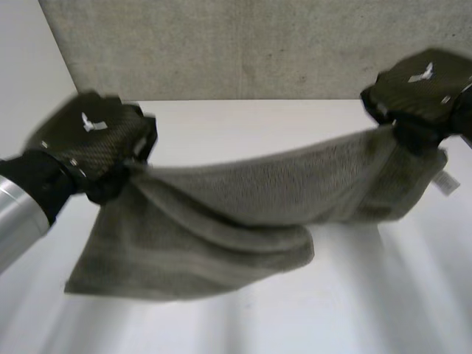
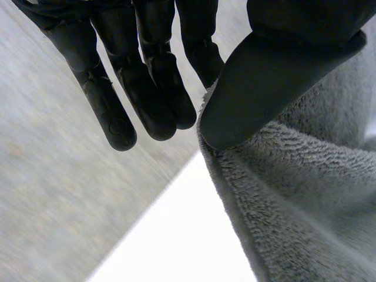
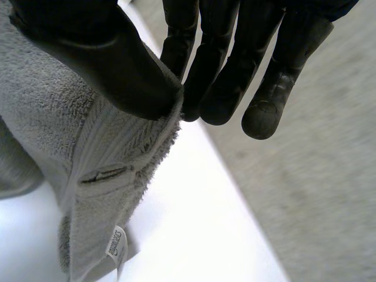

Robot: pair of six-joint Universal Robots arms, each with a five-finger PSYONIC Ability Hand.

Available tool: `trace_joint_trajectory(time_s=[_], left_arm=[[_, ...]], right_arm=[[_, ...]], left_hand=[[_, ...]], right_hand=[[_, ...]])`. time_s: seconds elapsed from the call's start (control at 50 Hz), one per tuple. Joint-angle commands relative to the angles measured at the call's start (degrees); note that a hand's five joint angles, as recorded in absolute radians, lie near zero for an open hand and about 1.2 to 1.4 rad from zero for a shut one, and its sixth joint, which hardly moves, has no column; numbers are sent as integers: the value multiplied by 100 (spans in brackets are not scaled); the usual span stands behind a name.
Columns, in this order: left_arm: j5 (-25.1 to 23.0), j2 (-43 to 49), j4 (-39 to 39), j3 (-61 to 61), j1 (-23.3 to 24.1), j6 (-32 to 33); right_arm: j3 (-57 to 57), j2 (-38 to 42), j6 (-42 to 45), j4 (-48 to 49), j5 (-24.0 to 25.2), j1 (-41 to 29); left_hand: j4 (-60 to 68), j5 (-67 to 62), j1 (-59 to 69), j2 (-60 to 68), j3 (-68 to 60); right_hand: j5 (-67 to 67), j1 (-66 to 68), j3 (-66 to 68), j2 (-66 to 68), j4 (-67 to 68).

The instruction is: Fold the towel.

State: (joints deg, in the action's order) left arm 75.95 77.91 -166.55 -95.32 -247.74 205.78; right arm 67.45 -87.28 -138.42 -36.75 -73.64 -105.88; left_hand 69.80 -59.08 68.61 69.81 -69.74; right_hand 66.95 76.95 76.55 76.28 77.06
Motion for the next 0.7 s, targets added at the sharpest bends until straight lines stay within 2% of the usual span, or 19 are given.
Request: trace_joint_trajectory(time_s=[0.02, 0.14, 0.18, 0.2, 0.24, 0.3, 0.34, 0.36, 0.4, 0.44, 0.5, 0.58, 0.7], left_arm=[[7, 1408, -35, 30, -3, 111], [25, 2360, -387, 479, -64, 120], [25, 2938, -588, 986, -99, 120], [25, 2941, -589, 989, -99, 120], [51, 3352, -808, 1679, -108, 120], [69, 3468, -950, 2061, -108, 120], [86, 3477, -1422, 2752, -108, 120], [86, 3477, -1424, 2755, -108, 120], [287, 3320, -2089, 3245, -117, 85], [463, 3118, -2388, 3352, -108, 50], [718, 2723, -2820, 3318, -56, 50], [763, 2431, -3006, 3107, -29, 68], [684, 1861, -2980, 2082, 6, 112]], right_arm=[[14, 1123, 167, -25, -36, -38], [-329, 1828, 131, 239, -45, -38], [-836, 2266, 70, 501, -150, -125], [-839, 2268, 70, 502, -151, -126], [-1704, 2705, -52, 826, -421, -345], [-2254, 2909, -150, 1021, -616, -425], [-3356, 3154, -456, 1511, -975, -451], [-3361, 3155, -457, 1513, -977, -451], [-4123, 3164, -842, 2038, -1117, -460], [-4326, 3121, -1053, 2215, -1126, -460], [-4407, 2876, -1423, 2330, -1100, -416], [-4284, 2637, -1626, 2287, -1117, -407], [-3198, 2111, -1600, 1980, -820, -381]], left_hand=[[1020, -1092, 1139, 1019, -1026], [1020, -1092, 1139, 1019, -1026], [1020, -1092, 1139, 1019, -1026], [1020, -1092, 1139, 1019, -1026], [1020, -1092, 1139, 1019, -1026], [1020, -1092, 1139, 1019, -1026], [1020, -1092, 1139, 1019, -1026], [1020, -1092, 1139, 1019, -1026], [1020, -1092, 1139, 1019, -1026], [1020, -1092, 1139, 1019, -1026], [1020, -1092, 1139, 1019, -1026], [1020, -1092, 1139, 1019, -1026], [1020, -1092, 1139, 1019, -1026]], right_hand=[[305, 305, 345, 372, 294], [305, 305, 345, 372, 294], [305, 305, 345, 372, 294], [305, 305, 345, 372, 294], [305, 305, 345, 372, 294], [305, 305, 345, 372, 294], [305, 305, 345, 372, 294], [305, 305, 345, 372, 294], [305, 305, 345, 372, 294], [305, 305, 345, 372, 294], [305, 305, 345, 372, 294], [305, 305, 345, 372, 294], [305, 305, 345, 372, 294]])
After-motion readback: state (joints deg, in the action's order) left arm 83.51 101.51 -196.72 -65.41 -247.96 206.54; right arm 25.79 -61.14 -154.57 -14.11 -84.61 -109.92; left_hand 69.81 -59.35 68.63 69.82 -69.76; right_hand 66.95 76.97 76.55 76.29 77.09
